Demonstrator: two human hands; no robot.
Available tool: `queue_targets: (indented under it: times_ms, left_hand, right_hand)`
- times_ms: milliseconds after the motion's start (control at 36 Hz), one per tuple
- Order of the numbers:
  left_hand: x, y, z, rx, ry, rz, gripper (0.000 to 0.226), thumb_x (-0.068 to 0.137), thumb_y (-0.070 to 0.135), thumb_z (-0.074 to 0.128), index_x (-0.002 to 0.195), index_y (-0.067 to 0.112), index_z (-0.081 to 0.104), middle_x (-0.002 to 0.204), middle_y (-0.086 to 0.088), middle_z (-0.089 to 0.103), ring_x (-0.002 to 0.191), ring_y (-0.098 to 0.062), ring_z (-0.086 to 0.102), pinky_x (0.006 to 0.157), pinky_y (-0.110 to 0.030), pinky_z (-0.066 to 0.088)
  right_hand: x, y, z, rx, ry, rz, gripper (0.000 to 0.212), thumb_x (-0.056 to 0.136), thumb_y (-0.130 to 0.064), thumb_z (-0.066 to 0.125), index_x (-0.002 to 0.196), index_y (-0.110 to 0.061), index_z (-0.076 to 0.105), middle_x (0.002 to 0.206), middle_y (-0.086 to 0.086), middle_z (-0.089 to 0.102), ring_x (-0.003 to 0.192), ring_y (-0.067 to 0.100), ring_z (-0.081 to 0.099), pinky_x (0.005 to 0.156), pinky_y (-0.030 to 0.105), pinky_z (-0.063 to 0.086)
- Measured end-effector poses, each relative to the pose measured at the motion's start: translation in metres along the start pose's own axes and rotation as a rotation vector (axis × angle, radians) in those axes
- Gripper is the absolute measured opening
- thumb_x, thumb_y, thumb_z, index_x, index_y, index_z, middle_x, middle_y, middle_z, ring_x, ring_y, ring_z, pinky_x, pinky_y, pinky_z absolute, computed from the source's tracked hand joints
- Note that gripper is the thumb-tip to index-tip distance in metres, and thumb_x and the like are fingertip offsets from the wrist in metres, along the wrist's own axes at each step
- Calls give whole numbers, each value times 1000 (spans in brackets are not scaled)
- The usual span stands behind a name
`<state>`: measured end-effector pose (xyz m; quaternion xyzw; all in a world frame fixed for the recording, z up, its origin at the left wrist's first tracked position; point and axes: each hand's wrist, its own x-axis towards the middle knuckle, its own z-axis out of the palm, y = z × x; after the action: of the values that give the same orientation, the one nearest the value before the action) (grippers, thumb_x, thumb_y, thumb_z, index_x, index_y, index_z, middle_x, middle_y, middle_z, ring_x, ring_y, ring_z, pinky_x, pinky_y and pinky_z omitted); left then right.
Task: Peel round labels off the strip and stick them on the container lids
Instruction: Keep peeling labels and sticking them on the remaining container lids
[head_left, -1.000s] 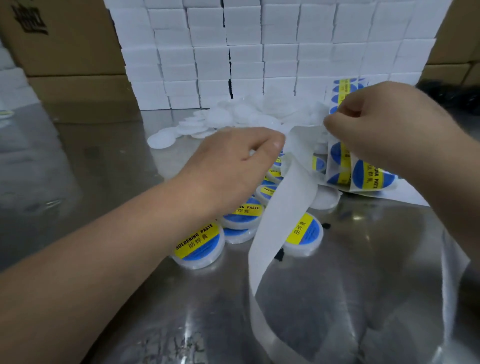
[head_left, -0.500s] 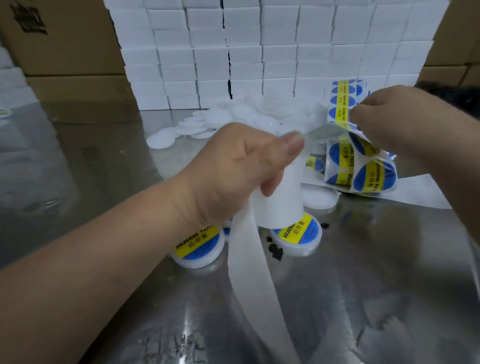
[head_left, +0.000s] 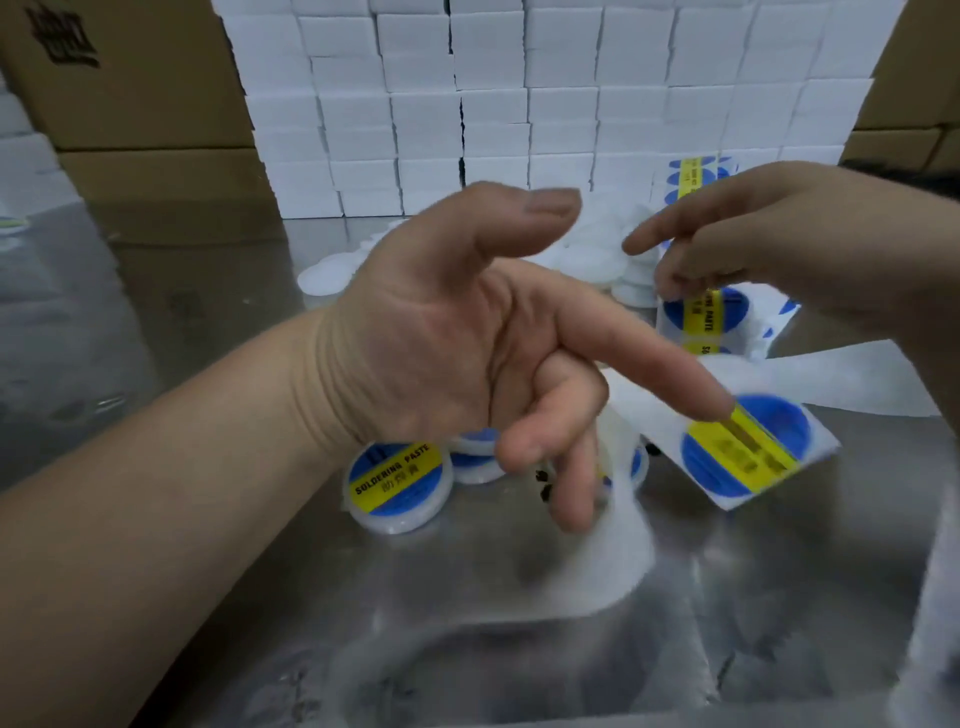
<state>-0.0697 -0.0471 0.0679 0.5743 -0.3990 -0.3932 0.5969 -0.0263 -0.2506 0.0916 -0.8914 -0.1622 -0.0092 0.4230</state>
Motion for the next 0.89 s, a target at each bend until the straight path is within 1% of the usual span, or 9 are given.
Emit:
queue_targets:
  times_ms: [111, 194, 278, 389, 500, 556, 639, 806, 889]
  left_hand:
    - [0, 0, 3, -74, 98, 55, 46, 71, 36, 57, 96, -1, 69, 58, -4, 63, 54, -22, 61, 62, -27, 48]
    - [10, -4, 2, 74, 561, 165, 11, 65, 21, 59, 64, 19, 70, 45, 4, 50, 37, -11, 44, 47, -17, 42]
    - [19, -13, 2, 417, 845, 149, 10, 65, 22, 60, 59, 26, 68, 58, 7, 60, 53, -8, 54, 57, -21, 48]
    - [26, -25, 7, 722, 752, -24, 27, 62, 39, 64, 88, 47, 59, 97, 20, 61, 88, -1, 59, 81, -18, 48]
    - [28, -28, 6, 812, 787, -65, 54, 71, 31, 74, 101, 60, 40, 73, 21, 58, 65, 4, 52, 68, -15, 43]
    - [28, -28, 7, 908, 799, -81, 47, 70, 33, 70, 94, 62, 44, 66, 21, 54, 59, 4, 49, 62, -14, 42]
    - [28, -27, 11, 1028, 803, -80, 28, 67, 41, 67, 90, 55, 59, 70, 21, 51, 64, 4, 48, 63, -15, 40]
    - [27, -27, 14, 1247, 766, 75, 29, 75, 28, 72, 103, 33, 67, 85, 13, 48, 85, -1, 44, 80, -13, 32]
    - [27, -28, 16, 1361, 765, 131, 16, 79, 29, 63, 92, 29, 72, 80, 12, 47, 85, -3, 43, 74, -16, 31]
  right_hand:
    - [-2, 0, 2, 15, -134, -9, 23, 84, -4, 52, 86, -19, 70, 71, 0, 72, 70, 11, 64, 68, 18, 52]
    - [1, 2, 5, -17, -142, -1, 22, 85, -7, 52, 81, -19, 70, 65, -4, 70, 63, 7, 61, 63, 17, 47]
    - [3, 5, 7, -17, -103, -12, 21, 83, -10, 52, 81, -20, 70, 65, -4, 70, 63, 9, 61, 69, 23, 50]
    - [2, 4, 11, -32, -93, -39, 21, 82, -11, 52, 81, -20, 70, 67, -1, 70, 60, 9, 59, 66, 26, 48]
    - [1, 3, 13, 16, -114, -36, 22, 82, -15, 48, 79, -18, 69, 62, 2, 68, 62, 15, 56, 67, 31, 47]
    - [1, 4, 14, 43, -89, -40, 20, 82, -19, 50, 78, -18, 69, 61, 2, 68, 62, 16, 57, 69, 32, 47]
    - [1, 5, 17, 36, -100, -34, 20, 85, -30, 51, 81, -21, 69, 62, 1, 68, 55, 11, 58, 66, 28, 48]
    - [0, 5, 22, 57, -101, -26, 18, 84, -33, 53, 84, -22, 68, 61, -1, 67, 56, 11, 59, 63, 28, 48]
    - [0, 4, 24, 37, -104, -20, 19, 88, -31, 51, 85, -21, 66, 56, -6, 65, 50, 6, 56, 62, 27, 46]
